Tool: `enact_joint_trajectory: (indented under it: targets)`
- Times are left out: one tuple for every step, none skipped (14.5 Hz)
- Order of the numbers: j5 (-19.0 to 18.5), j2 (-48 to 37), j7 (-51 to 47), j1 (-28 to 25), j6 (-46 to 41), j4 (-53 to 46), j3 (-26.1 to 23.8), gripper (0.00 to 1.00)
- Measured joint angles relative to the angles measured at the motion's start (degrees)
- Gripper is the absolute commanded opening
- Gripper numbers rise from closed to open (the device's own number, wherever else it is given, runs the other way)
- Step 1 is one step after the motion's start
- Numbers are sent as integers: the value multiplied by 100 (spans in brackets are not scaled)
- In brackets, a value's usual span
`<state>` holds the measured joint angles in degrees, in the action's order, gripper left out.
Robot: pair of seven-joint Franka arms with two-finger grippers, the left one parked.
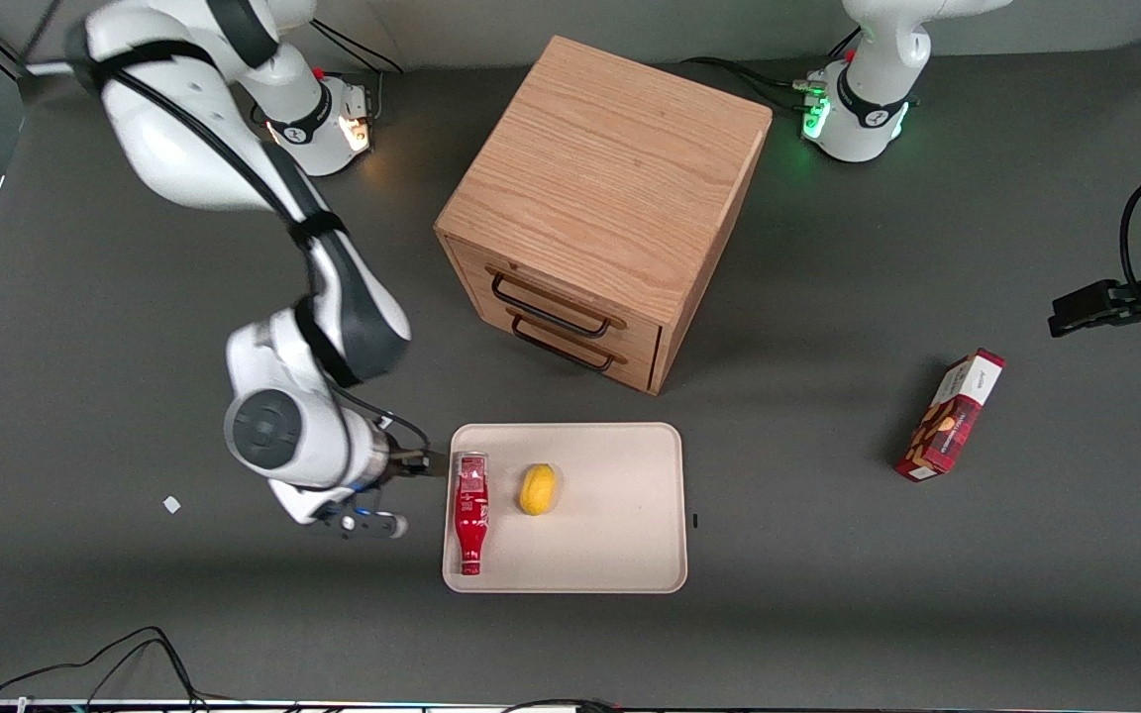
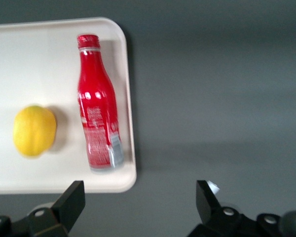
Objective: Place coke bottle on tray
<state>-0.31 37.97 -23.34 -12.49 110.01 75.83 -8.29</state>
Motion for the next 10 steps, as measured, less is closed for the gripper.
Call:
enact_joint_trajectory:
  targets:
    - [0,-403,84,261,-9,419,-158,100]
    - [0,-814,159,492,-13,834,-271,100]
    - [0,-1193,222,669,-30,1194,-326,100]
    - [0,-1524,275,799,-109,1475,-348,100]
    - [0,-1784,305,880,-209,1665,-351,100]
    - [0,-1990,310,945,-316,1774,-352,100]
    - [0,-2161,357,1021,-441,1832,-354,100]
    - [0,-2317,479,1105,-605,1856,-355,100]
    - [0,-2466,610,1202,-797,1867,-357,100]
    - [0,-2610,705,1300,-968,1873,-357,100]
